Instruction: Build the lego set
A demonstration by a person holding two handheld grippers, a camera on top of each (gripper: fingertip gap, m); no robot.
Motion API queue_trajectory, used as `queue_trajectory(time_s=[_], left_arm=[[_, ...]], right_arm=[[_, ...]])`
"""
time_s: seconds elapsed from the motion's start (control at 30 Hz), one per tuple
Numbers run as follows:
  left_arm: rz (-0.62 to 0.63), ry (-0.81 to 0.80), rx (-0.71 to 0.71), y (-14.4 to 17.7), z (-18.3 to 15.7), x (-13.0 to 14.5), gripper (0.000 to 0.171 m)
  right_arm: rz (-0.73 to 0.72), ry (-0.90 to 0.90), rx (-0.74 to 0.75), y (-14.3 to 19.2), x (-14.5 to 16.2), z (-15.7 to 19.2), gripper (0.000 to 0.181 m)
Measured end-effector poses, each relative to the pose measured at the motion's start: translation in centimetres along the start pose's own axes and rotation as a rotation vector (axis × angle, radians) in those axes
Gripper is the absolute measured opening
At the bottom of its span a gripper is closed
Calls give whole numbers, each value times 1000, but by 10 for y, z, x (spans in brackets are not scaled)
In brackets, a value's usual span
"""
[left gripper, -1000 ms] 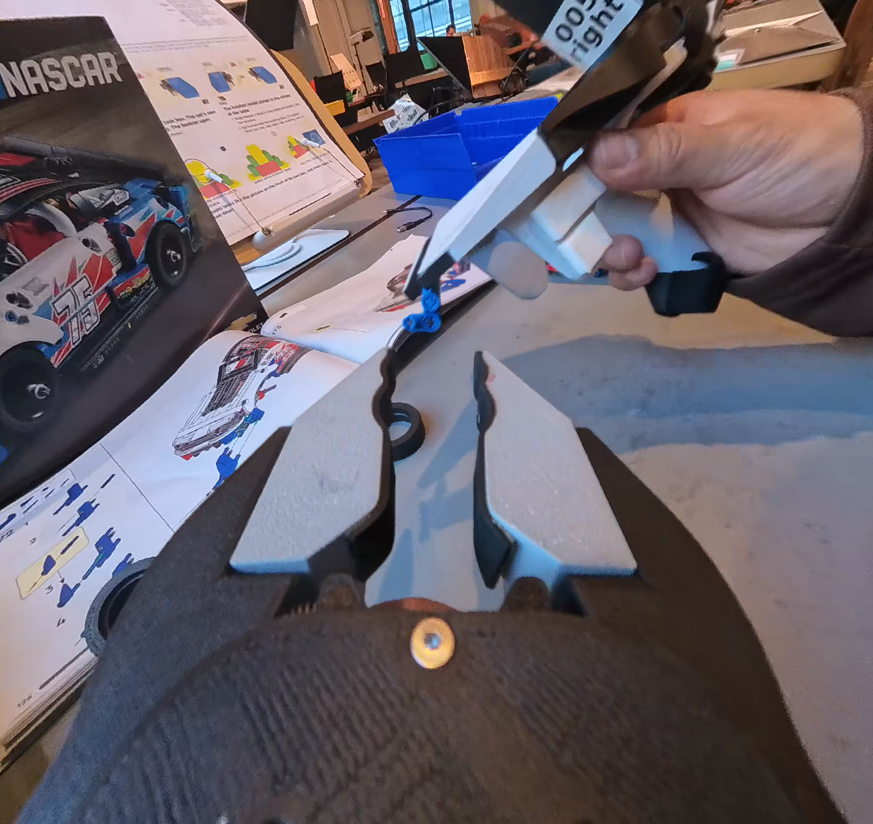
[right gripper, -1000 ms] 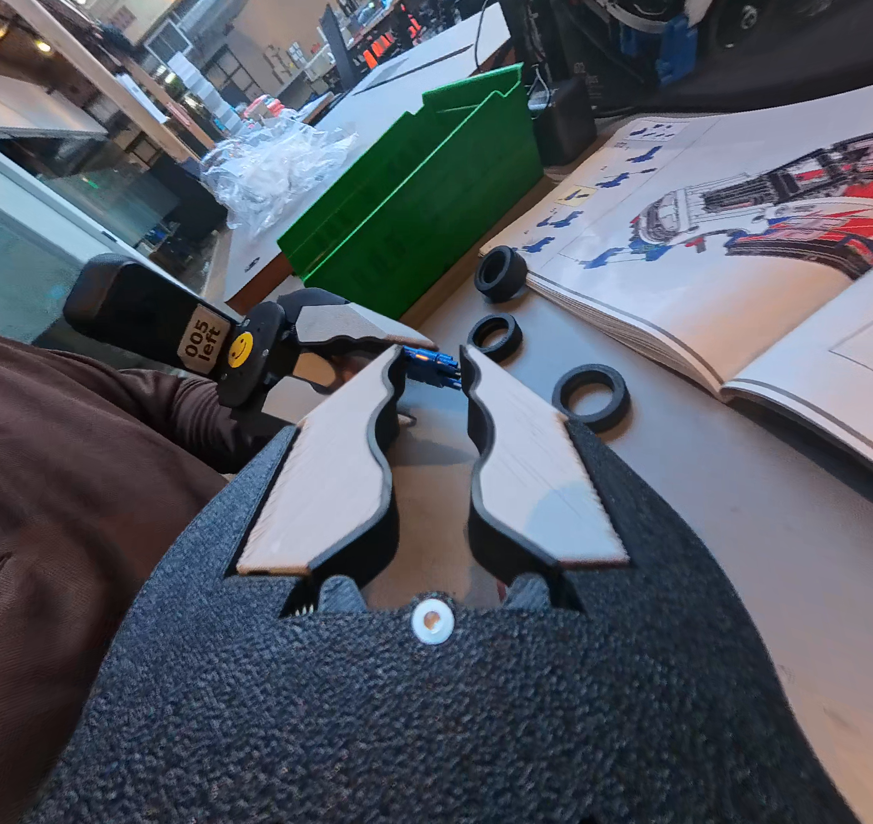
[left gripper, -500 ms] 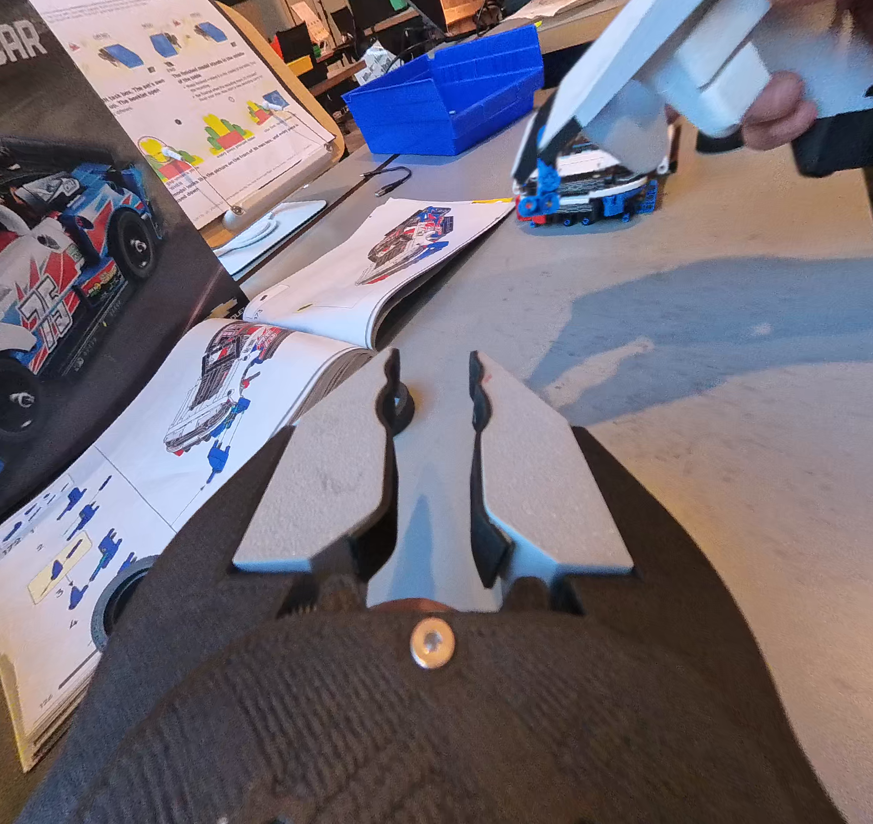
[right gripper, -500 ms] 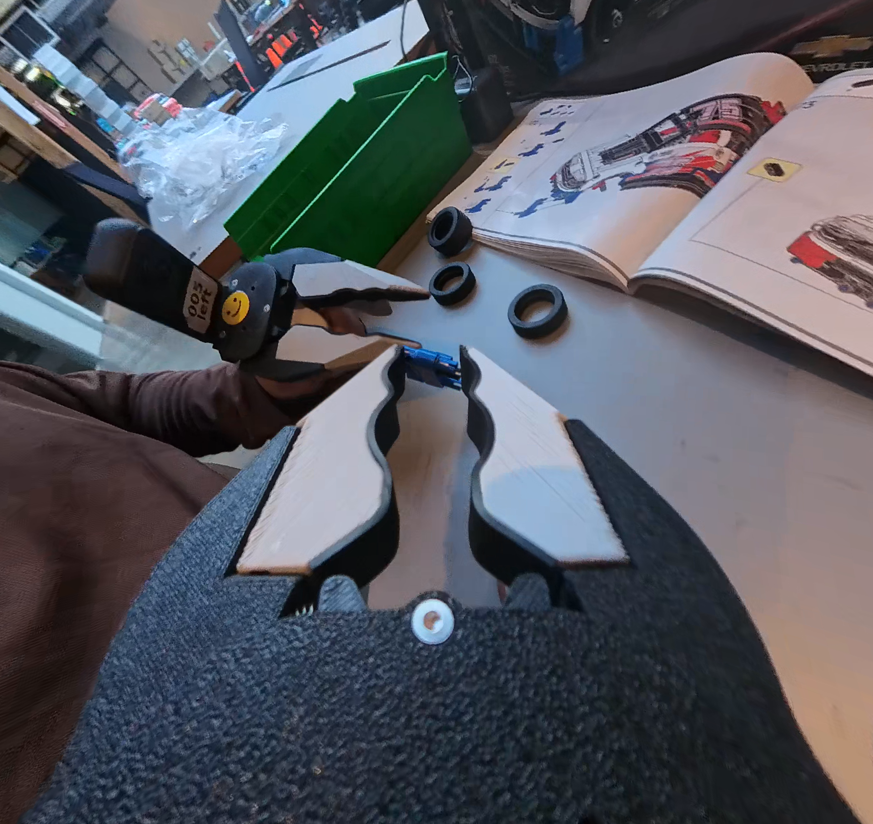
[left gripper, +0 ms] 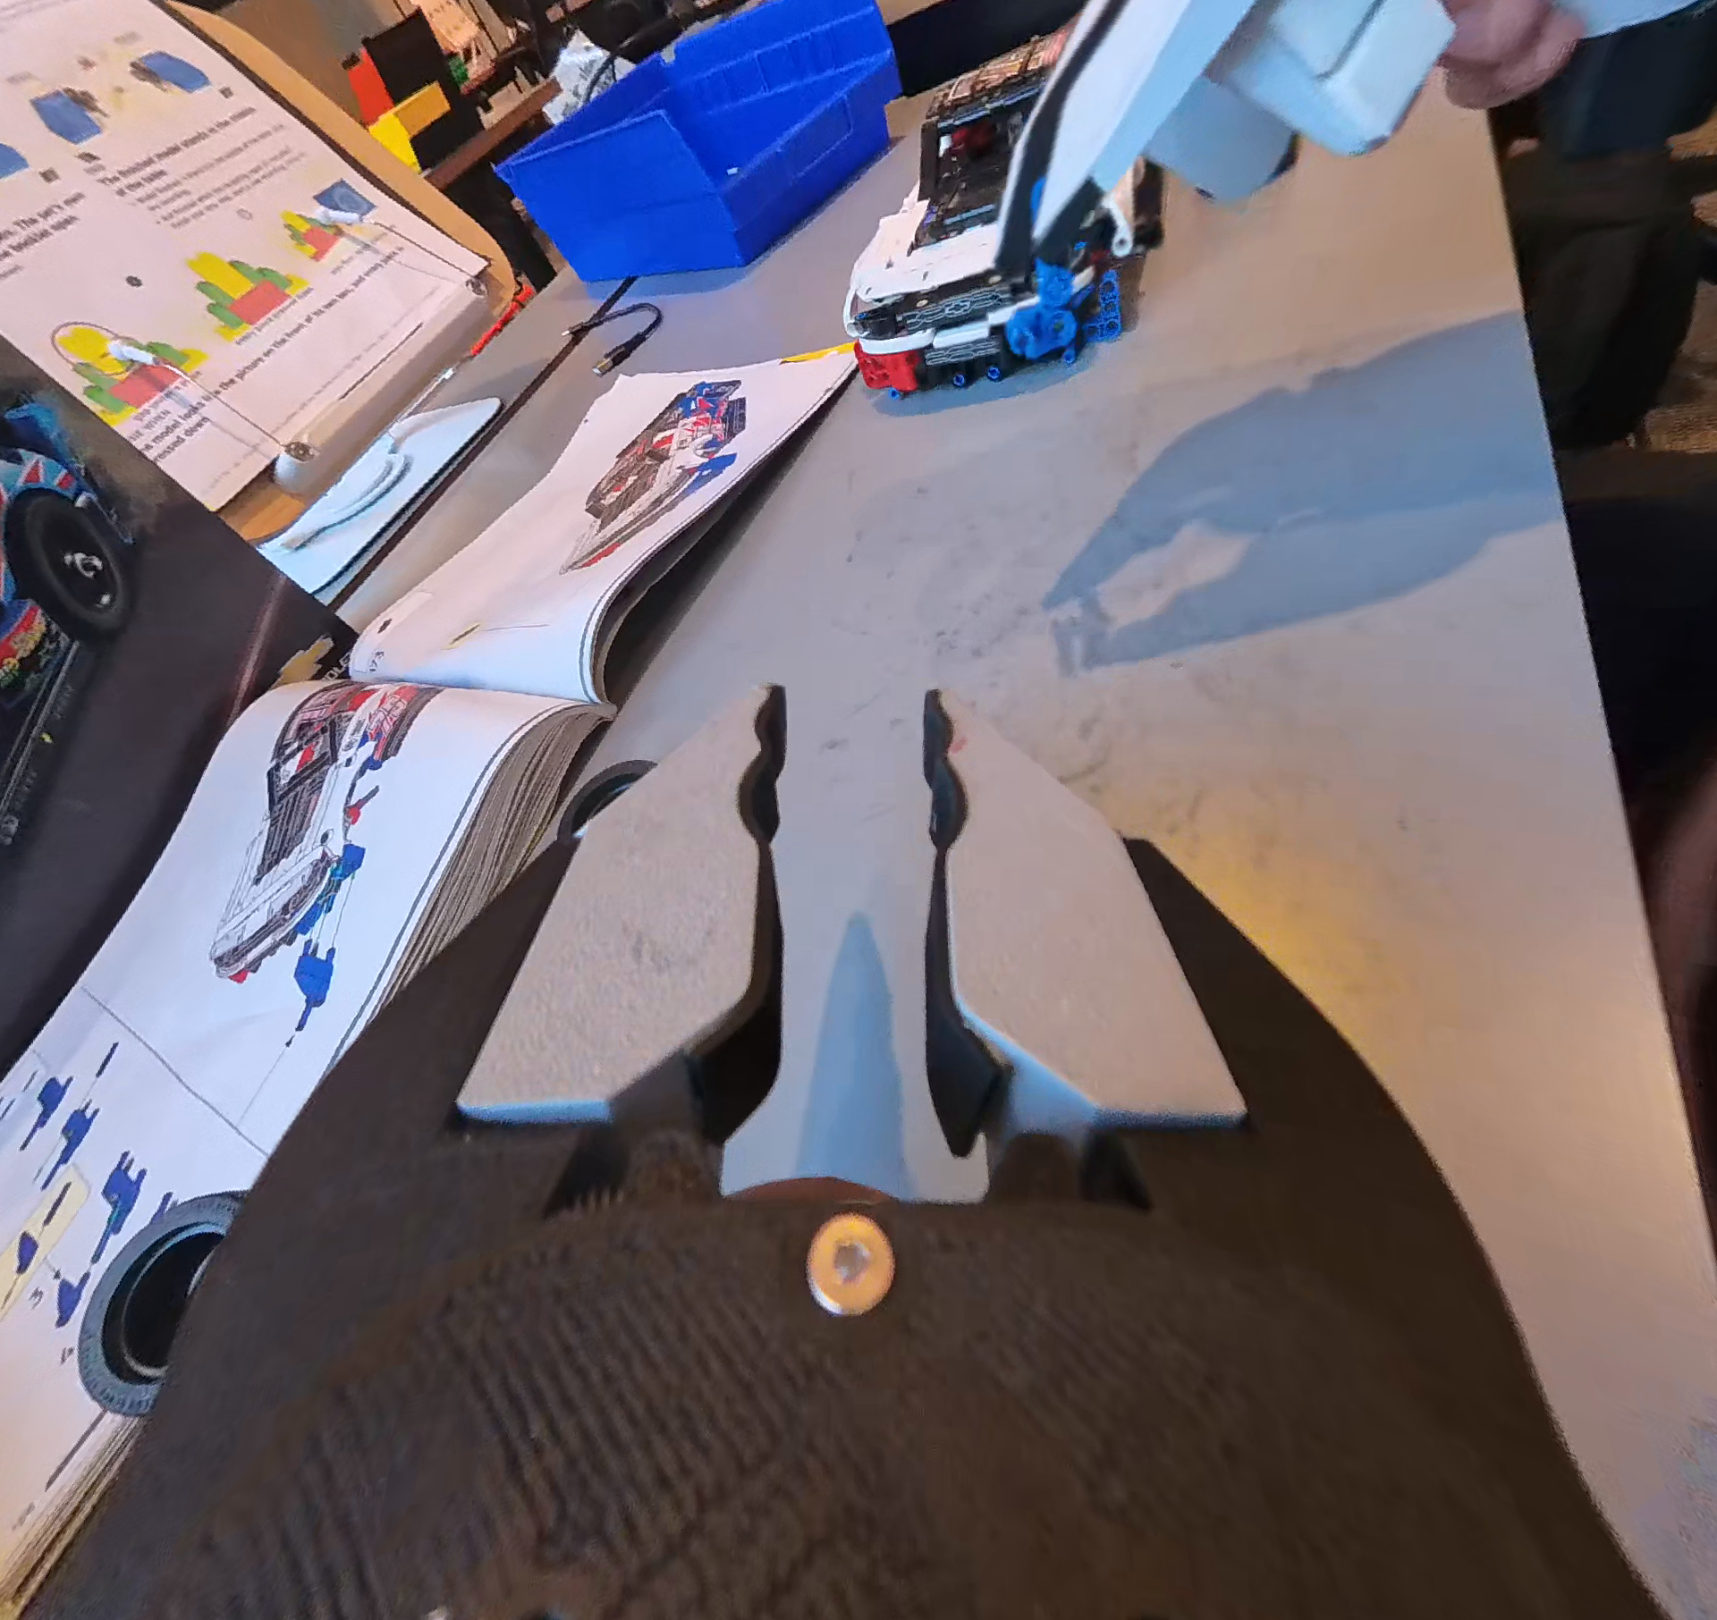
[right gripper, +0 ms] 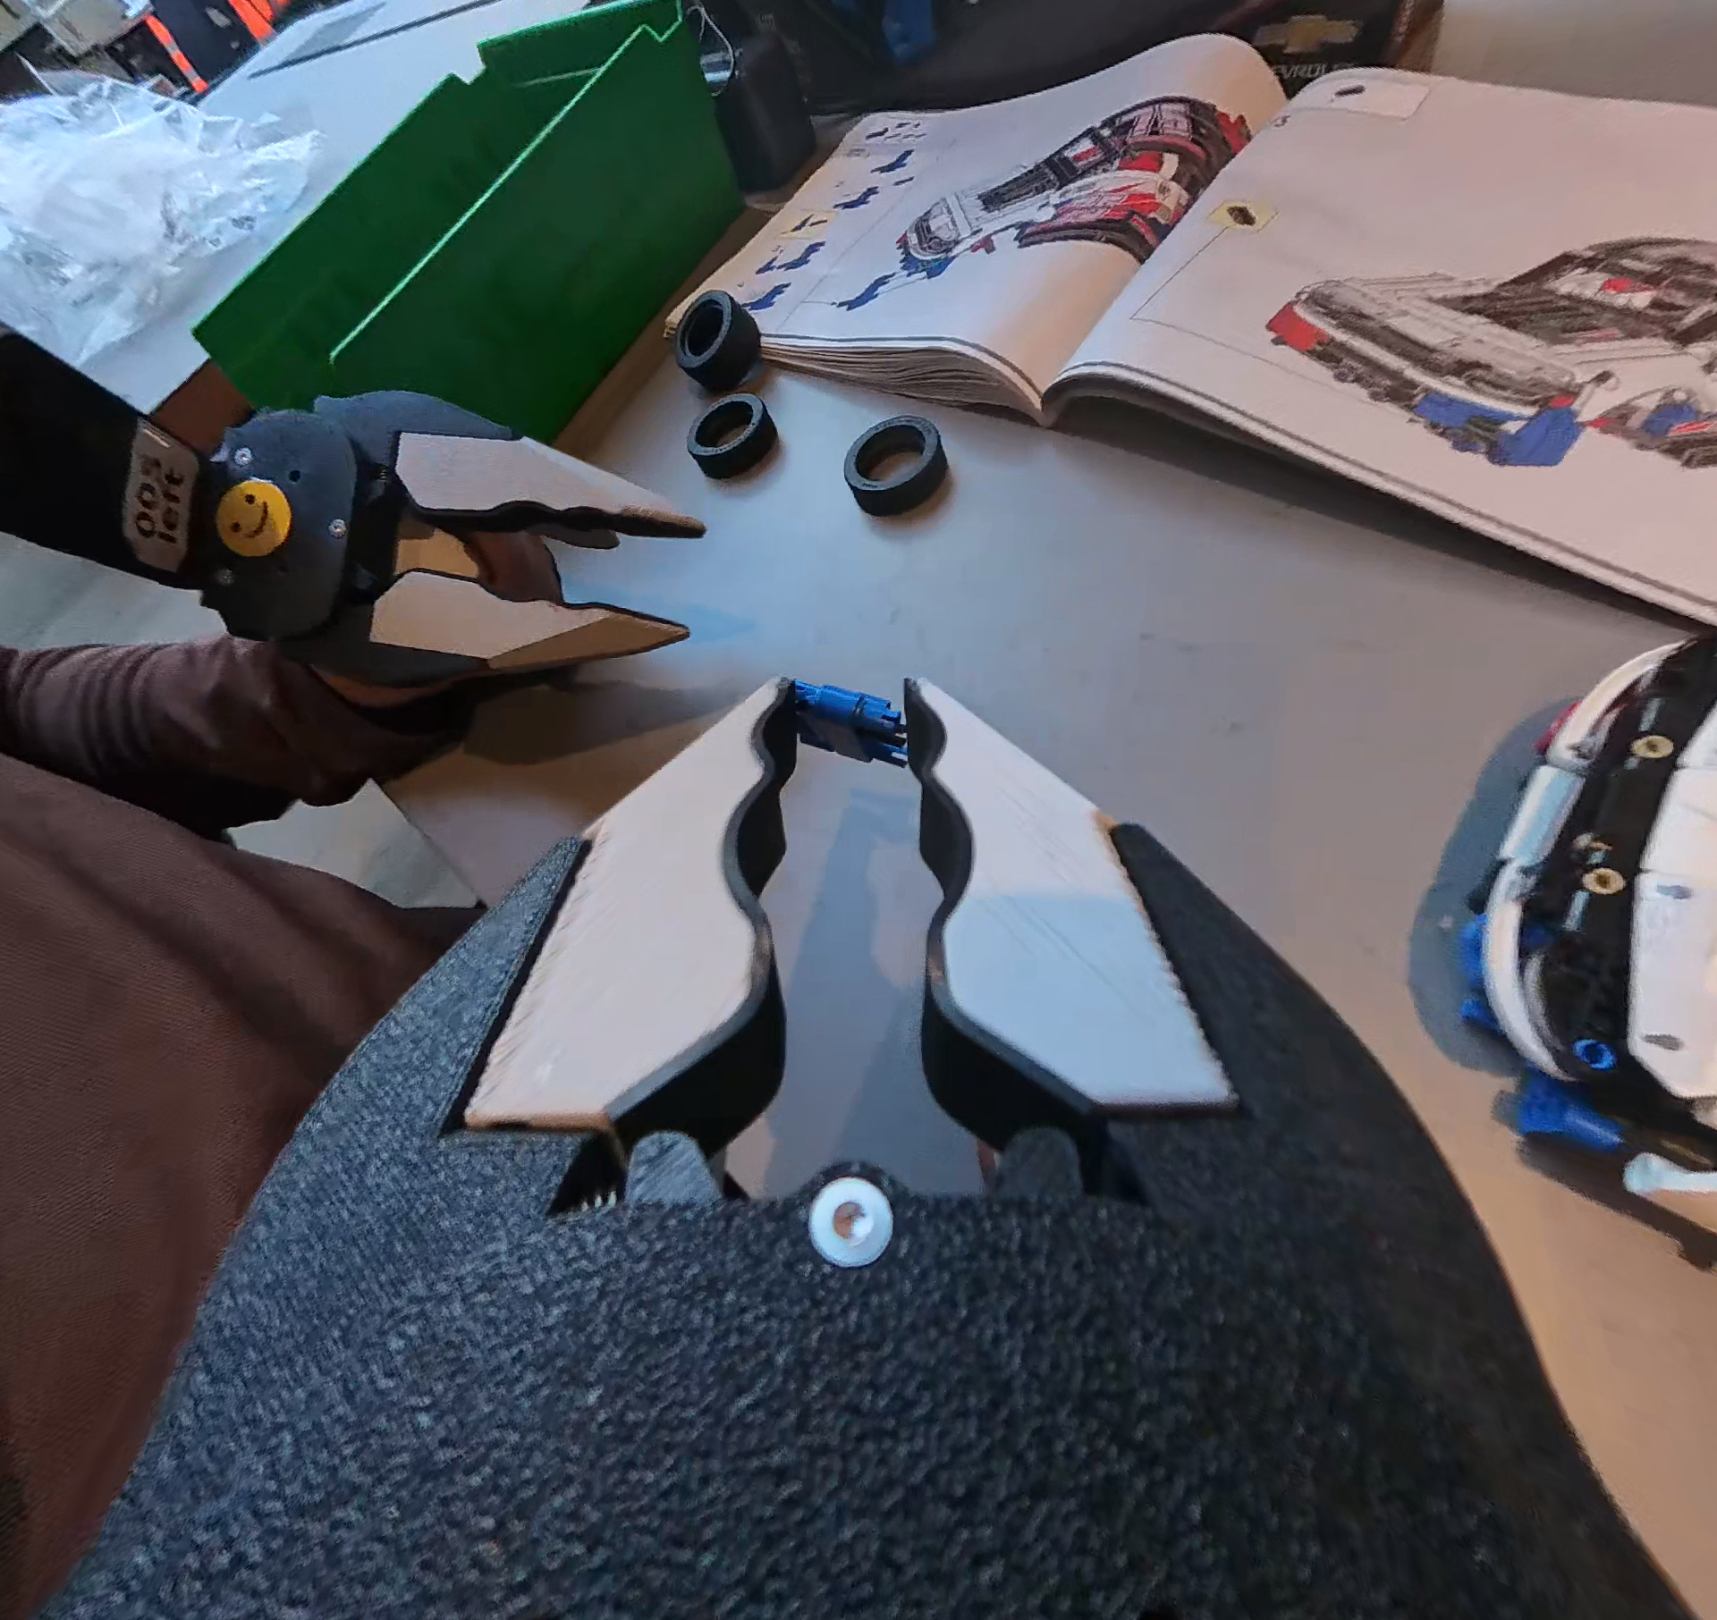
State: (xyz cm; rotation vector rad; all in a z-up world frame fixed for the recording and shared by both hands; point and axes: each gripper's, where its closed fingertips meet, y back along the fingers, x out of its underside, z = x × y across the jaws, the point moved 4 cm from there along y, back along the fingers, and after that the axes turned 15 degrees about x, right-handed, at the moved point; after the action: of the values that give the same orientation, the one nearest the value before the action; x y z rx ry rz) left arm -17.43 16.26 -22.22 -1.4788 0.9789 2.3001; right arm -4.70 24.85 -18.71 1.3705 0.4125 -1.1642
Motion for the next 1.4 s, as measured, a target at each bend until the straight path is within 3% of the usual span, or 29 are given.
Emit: queue_trajectory(time_s=[0.27, 0.43, 0.63, 0.9, 1.17, 1.4], left_arm=[[-45, 131, 15, -5, 20, 0, 24], [-73, 274, 73, -9, 34, 4, 25], [-145, 386, 114, -6, 45, 4, 26], [-190, 369, 121, -1, 44, 0, 26], [-135, 325, 121, -7, 38, 1, 26], [-51, 336, 206, -28, 28, 1, 42]], right_arm=[[-102, 107, 65, -4, -20, -15, 23], [-165, 129, 80, -21, -15, -17, 23], [-102, 214, 49, -47, -11, -12, 23], [-47, 186, 35, -64, -9, -17, 23], [-89, 128, 117, -27, -9, -30, 23], [-183, 50, 249, 42, -2, -64, 23]])
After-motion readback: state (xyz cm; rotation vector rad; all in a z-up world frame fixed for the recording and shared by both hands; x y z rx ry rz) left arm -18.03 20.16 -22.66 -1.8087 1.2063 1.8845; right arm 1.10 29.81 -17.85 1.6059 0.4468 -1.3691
